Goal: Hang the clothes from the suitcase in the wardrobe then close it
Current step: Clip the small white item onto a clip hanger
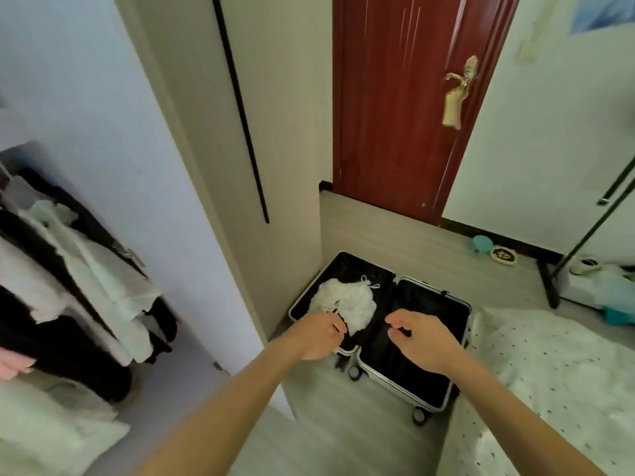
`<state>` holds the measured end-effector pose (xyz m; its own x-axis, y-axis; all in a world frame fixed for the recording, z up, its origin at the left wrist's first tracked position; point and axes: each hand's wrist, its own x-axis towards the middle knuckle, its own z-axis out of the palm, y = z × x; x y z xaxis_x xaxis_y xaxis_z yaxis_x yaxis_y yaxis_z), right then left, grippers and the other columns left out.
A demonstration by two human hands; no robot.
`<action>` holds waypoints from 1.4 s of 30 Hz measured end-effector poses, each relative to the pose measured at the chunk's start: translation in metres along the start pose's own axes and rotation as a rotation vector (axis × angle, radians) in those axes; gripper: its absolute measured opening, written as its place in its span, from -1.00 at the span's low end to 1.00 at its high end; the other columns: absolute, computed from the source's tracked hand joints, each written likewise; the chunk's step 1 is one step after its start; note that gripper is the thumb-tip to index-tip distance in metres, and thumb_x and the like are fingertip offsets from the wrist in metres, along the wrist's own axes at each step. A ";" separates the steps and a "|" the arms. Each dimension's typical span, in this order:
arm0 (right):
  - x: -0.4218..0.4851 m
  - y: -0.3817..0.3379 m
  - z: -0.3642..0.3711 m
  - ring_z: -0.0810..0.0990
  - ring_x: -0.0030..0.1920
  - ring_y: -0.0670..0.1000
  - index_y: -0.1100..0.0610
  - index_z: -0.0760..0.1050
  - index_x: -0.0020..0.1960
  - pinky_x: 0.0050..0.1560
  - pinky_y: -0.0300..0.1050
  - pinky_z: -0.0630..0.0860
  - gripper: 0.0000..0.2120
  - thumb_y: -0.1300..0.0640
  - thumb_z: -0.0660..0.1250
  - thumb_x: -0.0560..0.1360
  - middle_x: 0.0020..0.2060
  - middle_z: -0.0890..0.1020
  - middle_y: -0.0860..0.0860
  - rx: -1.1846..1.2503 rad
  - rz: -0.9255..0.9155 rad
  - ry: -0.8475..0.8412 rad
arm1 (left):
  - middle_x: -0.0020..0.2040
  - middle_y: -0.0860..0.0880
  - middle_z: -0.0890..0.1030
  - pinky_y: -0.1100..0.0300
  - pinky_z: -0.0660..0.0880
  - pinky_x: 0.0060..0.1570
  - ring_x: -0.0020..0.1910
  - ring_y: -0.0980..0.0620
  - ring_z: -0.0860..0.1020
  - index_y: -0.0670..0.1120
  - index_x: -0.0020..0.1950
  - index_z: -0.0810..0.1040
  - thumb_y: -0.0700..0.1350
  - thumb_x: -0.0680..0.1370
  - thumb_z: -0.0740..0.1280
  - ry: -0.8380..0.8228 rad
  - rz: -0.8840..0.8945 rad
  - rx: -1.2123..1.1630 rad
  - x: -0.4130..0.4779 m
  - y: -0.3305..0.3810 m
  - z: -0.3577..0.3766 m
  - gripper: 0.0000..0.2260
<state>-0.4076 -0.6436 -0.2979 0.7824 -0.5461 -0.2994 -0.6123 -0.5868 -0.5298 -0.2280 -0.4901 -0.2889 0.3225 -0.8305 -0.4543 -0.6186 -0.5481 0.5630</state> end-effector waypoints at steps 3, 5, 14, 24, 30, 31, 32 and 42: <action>0.025 0.034 -0.021 0.53 0.29 -0.03 -0.03 0.44 0.40 0.23 -0.17 0.46 -0.65 -0.03 0.22 0.63 0.28 0.58 -0.08 0.000 0.049 -0.003 | 0.20 -0.21 0.61 0.16 0.40 0.20 0.04 -0.06 0.51 -0.21 0.11 0.57 -0.19 0.64 0.16 -0.034 -0.046 0.037 0.047 0.013 0.002 -0.79; 0.045 0.050 -0.030 0.53 0.30 -0.01 -0.04 0.43 0.41 0.22 -0.16 0.46 -0.64 -0.03 0.22 0.63 0.30 0.57 -0.06 0.022 0.087 0.008 | 0.20 -0.13 0.61 0.18 0.39 0.25 0.15 -0.08 0.54 -0.14 0.26 0.57 -0.15 0.64 0.19 -0.070 -0.072 0.054 0.078 0.011 0.000 -0.74; 0.176 0.109 -0.048 0.56 0.21 0.06 0.00 0.39 0.44 0.21 -0.07 0.50 -0.59 -0.03 0.23 0.61 0.29 0.53 0.05 0.020 0.241 -0.017 | 0.26 -0.14 0.56 0.07 0.46 0.23 0.20 -0.13 0.52 -0.13 0.31 0.53 -0.12 0.65 0.16 -0.206 -0.135 0.213 0.271 -0.019 -0.026 -0.71; 0.388 0.181 -0.043 0.40 0.37 0.15 0.02 0.35 0.47 0.24 0.02 0.44 -0.57 -0.03 0.19 0.62 0.42 0.40 0.08 -0.008 0.382 -0.024 | 0.31 -0.17 0.53 -0.03 0.42 0.29 0.25 -0.17 0.50 -0.15 0.37 0.44 -0.05 0.65 0.17 -0.280 -0.174 0.199 0.509 -0.080 -0.037 -0.67; 0.520 0.268 0.061 0.31 0.43 0.14 0.04 0.32 0.50 0.30 0.01 0.39 -0.53 -0.05 0.20 0.62 0.45 0.39 0.05 0.032 0.414 -0.037 | 0.39 -0.12 0.44 -0.03 0.44 0.29 0.31 -0.13 0.45 -0.05 0.48 0.34 -0.03 0.64 0.22 -0.248 -0.265 0.119 0.634 -0.167 0.036 -0.59; 0.539 0.285 0.085 0.27 0.46 0.15 0.05 0.30 0.51 0.35 0.03 0.35 -0.51 -0.07 0.19 0.62 0.48 0.35 0.05 0.026 0.413 -0.038 | 0.40 -0.12 0.41 -0.02 0.43 0.30 0.33 -0.14 0.44 -0.05 0.48 0.33 -0.03 0.64 0.24 -0.236 -0.277 0.109 0.653 -0.184 0.053 -0.59; 0.566 0.314 0.125 0.21 0.50 0.17 0.04 0.25 0.54 0.40 0.05 0.31 -0.47 -0.11 0.18 0.62 0.53 0.27 0.06 -0.004 0.411 -0.064 | 0.42 -0.12 0.39 -0.03 0.42 0.31 0.36 -0.15 0.42 -0.04 0.49 0.31 -0.02 0.63 0.25 -0.233 -0.292 0.117 0.684 -0.210 0.085 -0.57; 0.693 0.505 0.413 -0.36 0.57 0.08 -0.05 -0.17 0.63 0.57 0.22 -0.11 -0.32 -0.29 -0.05 0.62 0.56 -0.38 0.04 -0.329 0.231 -0.182 | 0.63 -0.05 -0.12 -0.24 0.24 0.44 0.56 -0.18 0.10 0.09 0.62 -0.13 0.21 0.53 0.35 -0.260 -0.326 0.291 0.870 -0.381 0.329 -0.14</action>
<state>-0.1271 -1.0715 -1.1005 0.6104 -0.5884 -0.5303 -0.7538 -0.6371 -0.1607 0.0529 -0.9711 -1.1257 0.3658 -0.5482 -0.7522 -0.7013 -0.6936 0.1644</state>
